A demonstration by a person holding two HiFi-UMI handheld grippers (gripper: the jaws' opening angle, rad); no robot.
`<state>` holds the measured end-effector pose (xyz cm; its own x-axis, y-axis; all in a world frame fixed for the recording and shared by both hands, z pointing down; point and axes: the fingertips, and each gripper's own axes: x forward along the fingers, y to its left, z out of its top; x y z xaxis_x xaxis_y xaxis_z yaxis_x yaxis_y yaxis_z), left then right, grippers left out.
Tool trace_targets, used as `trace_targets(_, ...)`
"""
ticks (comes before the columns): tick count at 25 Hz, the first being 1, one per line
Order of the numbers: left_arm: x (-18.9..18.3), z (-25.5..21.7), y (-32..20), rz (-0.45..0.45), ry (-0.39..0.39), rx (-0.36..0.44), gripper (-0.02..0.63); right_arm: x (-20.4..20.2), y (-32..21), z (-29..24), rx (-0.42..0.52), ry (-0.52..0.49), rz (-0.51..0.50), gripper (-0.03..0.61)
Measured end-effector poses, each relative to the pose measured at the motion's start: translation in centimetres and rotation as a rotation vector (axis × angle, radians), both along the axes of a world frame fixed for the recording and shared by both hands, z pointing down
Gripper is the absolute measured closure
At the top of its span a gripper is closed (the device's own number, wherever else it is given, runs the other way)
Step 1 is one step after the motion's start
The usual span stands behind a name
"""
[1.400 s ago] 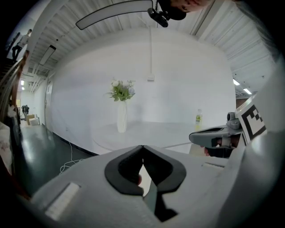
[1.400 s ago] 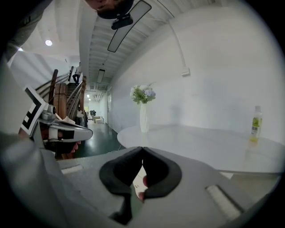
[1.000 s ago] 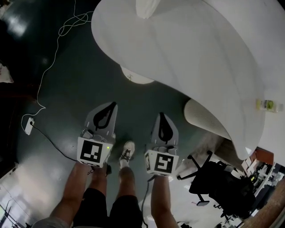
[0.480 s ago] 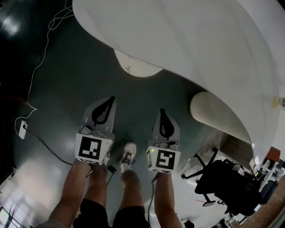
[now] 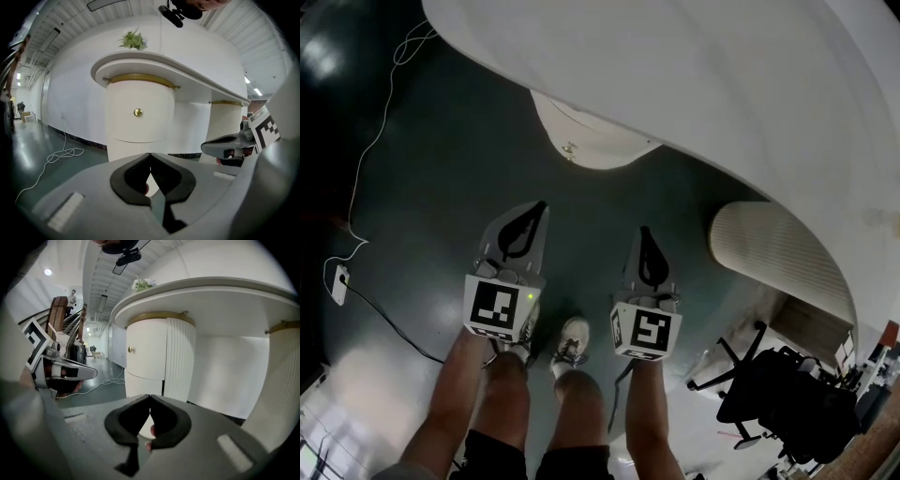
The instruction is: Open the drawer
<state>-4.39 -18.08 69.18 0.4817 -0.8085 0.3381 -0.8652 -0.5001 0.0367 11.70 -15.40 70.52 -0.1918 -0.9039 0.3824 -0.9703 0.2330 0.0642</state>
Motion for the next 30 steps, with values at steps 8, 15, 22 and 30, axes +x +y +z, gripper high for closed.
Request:
trace_targets(8,1.5,3.6,-2.9,0.009,-0.019,0.006,0.603,1.4,-2.2,2.3,0.03,0.002,0.008,0.575)
trace_targets(15,2.5,6.2,-6.0,0.015,0.004,-0.014,0.601,2.7,-3.6,2.9,0.05,0.013,0.02,0.574)
trace_targets(22,3.1,9.7,-8.8,0.033,-0.034,-0.041,0.483,4.0,-4.6,3.9,0.061,0.021,0.039,0.574)
trace_targets(30,3.3,13.5,-10.9,0.045,-0.085,-0.071,0.44,5.3,-5.3,4.5,0.08,0.039,0.06,0.574)
